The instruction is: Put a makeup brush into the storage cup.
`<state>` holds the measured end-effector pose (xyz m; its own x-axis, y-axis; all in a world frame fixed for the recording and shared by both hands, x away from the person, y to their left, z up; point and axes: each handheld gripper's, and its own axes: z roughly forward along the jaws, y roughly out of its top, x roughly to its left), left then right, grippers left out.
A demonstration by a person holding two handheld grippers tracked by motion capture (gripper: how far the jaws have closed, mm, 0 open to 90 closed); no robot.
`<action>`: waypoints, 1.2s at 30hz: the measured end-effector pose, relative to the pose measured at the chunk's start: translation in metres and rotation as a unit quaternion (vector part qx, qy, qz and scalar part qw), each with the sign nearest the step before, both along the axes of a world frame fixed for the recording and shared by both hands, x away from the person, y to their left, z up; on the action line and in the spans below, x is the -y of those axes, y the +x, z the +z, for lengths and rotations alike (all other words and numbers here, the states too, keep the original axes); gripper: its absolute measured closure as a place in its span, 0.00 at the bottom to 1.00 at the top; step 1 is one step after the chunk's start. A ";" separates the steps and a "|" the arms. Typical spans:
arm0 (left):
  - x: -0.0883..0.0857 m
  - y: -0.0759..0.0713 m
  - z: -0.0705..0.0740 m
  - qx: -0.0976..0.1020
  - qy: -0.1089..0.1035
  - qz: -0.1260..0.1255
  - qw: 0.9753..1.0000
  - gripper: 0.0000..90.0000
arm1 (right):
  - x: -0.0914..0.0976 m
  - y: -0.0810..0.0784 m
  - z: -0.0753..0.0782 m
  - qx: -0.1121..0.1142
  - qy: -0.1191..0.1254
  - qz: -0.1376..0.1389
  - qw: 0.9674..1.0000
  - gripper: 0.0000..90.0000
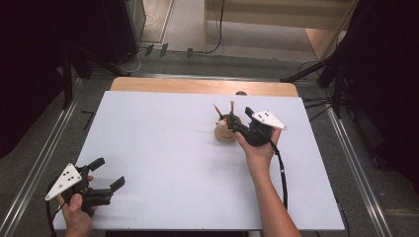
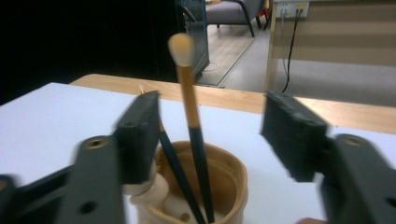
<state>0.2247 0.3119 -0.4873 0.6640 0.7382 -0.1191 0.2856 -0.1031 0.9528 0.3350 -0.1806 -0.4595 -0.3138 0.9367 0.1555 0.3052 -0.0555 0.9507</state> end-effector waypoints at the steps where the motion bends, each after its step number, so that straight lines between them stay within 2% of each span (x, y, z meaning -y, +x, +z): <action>1: 0.001 -0.001 -0.001 0.001 0.001 0.001 1.000 0.00 | 0.001 -0.002 0.002 -0.001 0.011 0.004 1.000 0.28; 2: 0.002 -0.001 -0.001 0.004 0.006 -0.002 1.000 0.00 | 0.002 -0.005 0.003 -0.003 0.008 0.017 1.000 0.19; 3: 0.003 -0.001 -0.001 0.005 0.008 -0.002 1.000 0.00 | 0.003 -0.007 0.005 -0.001 0.001 0.022 1.000 0.15; 5: 0.004 -0.001 -0.001 0.008 0.011 0.000 1.000 0.00 | 0.005 -0.013 0.006 0.012 -0.004 0.025 1.000 0.14; 9: 0.004 -0.003 -0.001 0.014 0.014 0.002 1.000 0.00 | 0.011 -0.024 0.006 0.018 -0.011 0.033 0.999 0.08; 13: 0.003 -0.004 -0.001 0.014 0.009 0.002 1.000 0.00 | 0.020 -0.035 0.002 0.024 -0.017 0.037 0.999 0.06; 16: 0.001 -0.004 0.000 0.013 0.004 0.003 1.000 0.00 | 0.027 -0.041 -0.002 0.018 -0.010 0.036 0.999 0.05; 20: 0.000 -0.004 0.000 0.012 -0.001 0.004 1.000 0.00 | 0.036 -0.050 -0.008 0.012 -0.014 0.034 0.999 0.04; 30: -0.001 -0.005 -0.001 0.013 0.002 0.004 1.000 0.00 | 0.055 -0.075 -0.017 0.004 -0.017 0.028 0.999 0.03; 36: 0.000 -0.005 -0.001 0.013 0.003 0.002 1.000 0.00 | 0.063 -0.088 -0.020 0.002 -0.028 0.023 0.999 0.03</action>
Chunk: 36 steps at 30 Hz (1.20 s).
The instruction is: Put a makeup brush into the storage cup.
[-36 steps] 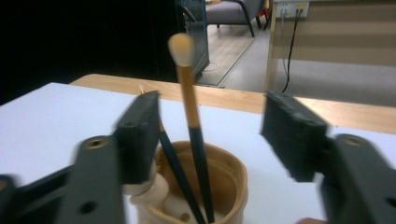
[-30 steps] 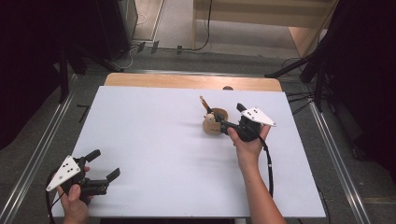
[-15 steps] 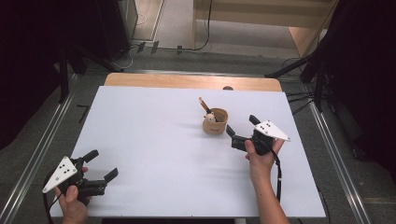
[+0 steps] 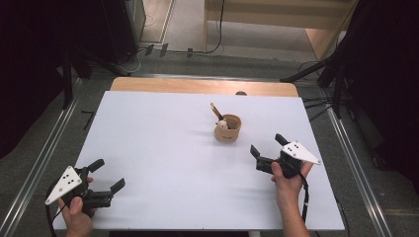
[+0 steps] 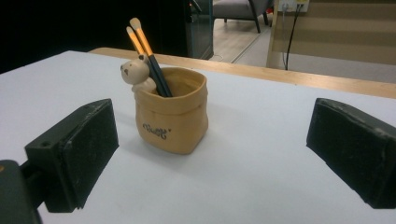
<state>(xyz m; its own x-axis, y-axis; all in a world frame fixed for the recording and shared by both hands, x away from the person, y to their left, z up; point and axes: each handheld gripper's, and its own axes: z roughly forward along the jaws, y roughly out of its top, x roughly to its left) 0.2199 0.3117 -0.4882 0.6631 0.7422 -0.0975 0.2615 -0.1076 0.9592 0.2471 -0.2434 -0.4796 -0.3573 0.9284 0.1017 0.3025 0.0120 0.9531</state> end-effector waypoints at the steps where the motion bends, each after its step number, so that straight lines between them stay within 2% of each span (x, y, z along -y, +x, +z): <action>1: 0.000 0.000 0.000 0.000 0.000 0.000 1.000 0.00 | 0.001 -0.002 0.000 -0.001 -0.001 -0.001 1.000 0.03; 8: 0.001 0.000 0.000 0.001 0.001 -0.001 1.000 0.00 | 0.009 -0.012 -0.003 -0.002 -0.016 -0.004 1.000 0.03; 19: 0.001 0.000 0.000 0.001 0.003 -0.003 1.000 0.00 | 0.023 -0.031 -0.005 -0.005 -0.021 -0.011 1.000 0.02; 36: 0.002 0.000 0.000 0.000 0.006 -0.006 1.000 0.00 | 0.046 -0.052 -0.015 -0.025 -0.019 -0.024 0.999 0.02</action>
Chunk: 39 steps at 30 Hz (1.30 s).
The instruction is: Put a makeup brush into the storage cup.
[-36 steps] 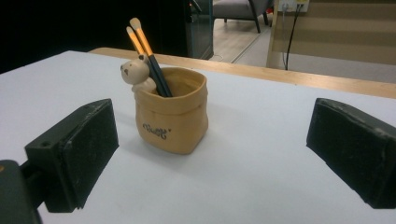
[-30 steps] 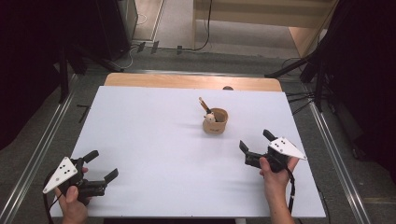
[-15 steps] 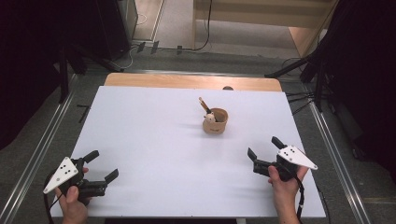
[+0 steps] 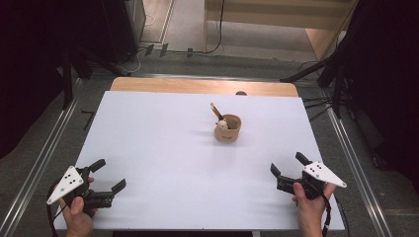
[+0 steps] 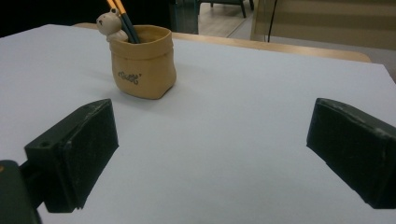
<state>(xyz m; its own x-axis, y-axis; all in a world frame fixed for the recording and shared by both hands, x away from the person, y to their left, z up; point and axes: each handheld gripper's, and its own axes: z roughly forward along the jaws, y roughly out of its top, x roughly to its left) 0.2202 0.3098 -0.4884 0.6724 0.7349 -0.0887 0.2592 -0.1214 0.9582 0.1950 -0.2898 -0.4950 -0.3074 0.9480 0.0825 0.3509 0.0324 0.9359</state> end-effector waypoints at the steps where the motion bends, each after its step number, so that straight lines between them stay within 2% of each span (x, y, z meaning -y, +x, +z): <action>1: 0.000 0.000 0.000 0.000 0.000 0.000 1.000 0.00 | 0.001 -0.001 0.000 -0.001 0.000 -0.002 1.000 0.02; 28: 0.003 -0.001 -0.001 0.006 0.009 -0.005 1.000 0.00 | 0.029 -0.026 -0.009 -0.018 -0.003 -0.027 0.999 0.02; 39: 0.004 0.000 -0.001 0.003 0.014 -0.002 1.000 0.00 | 0.032 -0.032 -0.011 -0.024 -0.004 -0.028 0.999 0.02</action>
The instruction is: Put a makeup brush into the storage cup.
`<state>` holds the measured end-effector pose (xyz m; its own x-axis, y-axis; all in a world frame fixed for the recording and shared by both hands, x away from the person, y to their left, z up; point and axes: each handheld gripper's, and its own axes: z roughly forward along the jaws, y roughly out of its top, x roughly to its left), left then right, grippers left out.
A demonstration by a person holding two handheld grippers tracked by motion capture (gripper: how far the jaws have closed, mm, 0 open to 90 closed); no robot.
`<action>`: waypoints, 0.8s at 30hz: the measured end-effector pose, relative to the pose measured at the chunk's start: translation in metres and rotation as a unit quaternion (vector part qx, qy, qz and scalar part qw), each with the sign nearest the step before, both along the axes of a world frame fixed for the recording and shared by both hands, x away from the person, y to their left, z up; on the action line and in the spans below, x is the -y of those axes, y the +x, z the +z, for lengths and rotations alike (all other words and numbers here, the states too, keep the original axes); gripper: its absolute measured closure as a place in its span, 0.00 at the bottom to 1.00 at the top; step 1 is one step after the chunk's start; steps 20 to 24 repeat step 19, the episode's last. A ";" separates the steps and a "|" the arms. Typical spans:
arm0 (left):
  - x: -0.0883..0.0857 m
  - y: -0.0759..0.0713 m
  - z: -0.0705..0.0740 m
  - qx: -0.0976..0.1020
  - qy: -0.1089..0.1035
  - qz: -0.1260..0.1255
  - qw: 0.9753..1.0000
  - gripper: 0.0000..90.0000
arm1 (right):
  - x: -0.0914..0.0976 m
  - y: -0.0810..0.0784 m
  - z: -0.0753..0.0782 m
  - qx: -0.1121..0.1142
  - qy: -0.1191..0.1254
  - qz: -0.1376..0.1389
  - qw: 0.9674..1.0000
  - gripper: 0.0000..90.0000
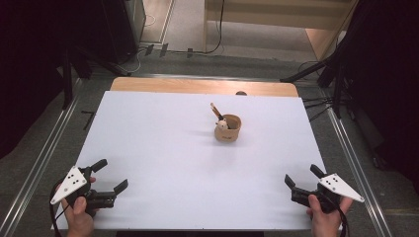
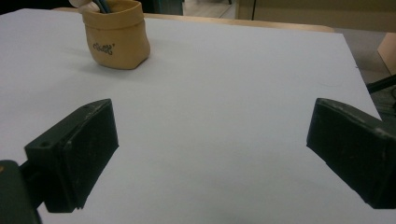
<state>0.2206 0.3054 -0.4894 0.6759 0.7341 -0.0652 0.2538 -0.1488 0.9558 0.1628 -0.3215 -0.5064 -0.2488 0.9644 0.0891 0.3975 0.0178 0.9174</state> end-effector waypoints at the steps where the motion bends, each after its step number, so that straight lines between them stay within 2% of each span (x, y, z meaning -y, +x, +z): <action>1: 0.000 0.000 0.000 0.000 -0.001 0.000 1.000 0.00 | 0.000 0.000 0.000 -0.001 0.000 -0.001 1.000 0.02; 24: 0.003 0.002 0.000 -0.003 0.006 -0.002 1.000 0.00 | 0.004 -0.005 -0.001 -0.002 -0.002 -0.009 1.000 0.02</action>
